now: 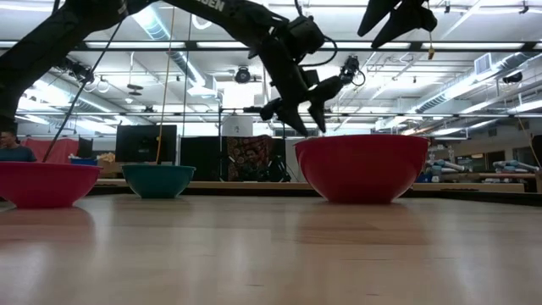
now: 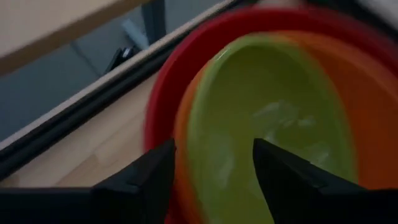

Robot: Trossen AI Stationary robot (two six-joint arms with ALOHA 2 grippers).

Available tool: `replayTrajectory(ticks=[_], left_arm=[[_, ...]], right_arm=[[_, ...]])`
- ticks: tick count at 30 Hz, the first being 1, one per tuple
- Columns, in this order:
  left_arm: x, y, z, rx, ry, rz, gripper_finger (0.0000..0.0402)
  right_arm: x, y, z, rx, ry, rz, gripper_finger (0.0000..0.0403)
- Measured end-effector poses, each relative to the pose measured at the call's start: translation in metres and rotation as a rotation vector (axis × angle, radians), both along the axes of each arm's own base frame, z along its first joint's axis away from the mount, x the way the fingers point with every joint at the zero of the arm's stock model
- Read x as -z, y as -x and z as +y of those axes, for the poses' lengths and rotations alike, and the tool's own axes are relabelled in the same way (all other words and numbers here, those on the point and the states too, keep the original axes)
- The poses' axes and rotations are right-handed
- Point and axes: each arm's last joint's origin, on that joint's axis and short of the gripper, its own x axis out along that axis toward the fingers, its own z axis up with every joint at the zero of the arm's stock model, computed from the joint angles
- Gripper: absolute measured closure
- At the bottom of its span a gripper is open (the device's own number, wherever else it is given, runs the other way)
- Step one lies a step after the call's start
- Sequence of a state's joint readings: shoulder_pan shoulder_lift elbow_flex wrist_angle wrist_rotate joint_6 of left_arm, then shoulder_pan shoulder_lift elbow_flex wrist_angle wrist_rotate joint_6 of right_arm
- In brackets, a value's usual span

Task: Nest bowls inside each other
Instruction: Stack the green bowl on top of the orange bowl, then stack the blue bowl on top of the green bowl

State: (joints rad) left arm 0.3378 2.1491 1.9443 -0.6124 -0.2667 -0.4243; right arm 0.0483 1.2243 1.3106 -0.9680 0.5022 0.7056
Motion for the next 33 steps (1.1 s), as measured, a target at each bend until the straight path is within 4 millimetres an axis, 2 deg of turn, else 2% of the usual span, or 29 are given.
replayTrajectory(ticks=[9,17,23,28,33], left_arm=[[-0.002,0.015,-0.002,0.087,-0.136,0.245,0.0201],[-0.006,0.017,0.000,0.135,-0.191,0.293,0.0209],[-0.036,0.032,0.000,0.173,-0.277,0.270,0.0209],[-0.038,0.058,-0.002,0.147,-0.325,0.280,0.0209],[-0.027,0.107,-0.002,0.090,-0.280,0.285,0.0209]], right_arm=[[0.000,0.001,-0.002,0.010,0.008,0.006,0.0179],[0.002,0.003,-0.002,0.021,-0.004,0.029,0.0179],[0.003,0.006,-0.001,0.044,-0.019,0.047,0.0179],[0.003,0.007,-0.002,0.056,0.003,0.046,0.0179],[0.003,0.006,-0.002,0.033,0.026,0.054,0.0179]])
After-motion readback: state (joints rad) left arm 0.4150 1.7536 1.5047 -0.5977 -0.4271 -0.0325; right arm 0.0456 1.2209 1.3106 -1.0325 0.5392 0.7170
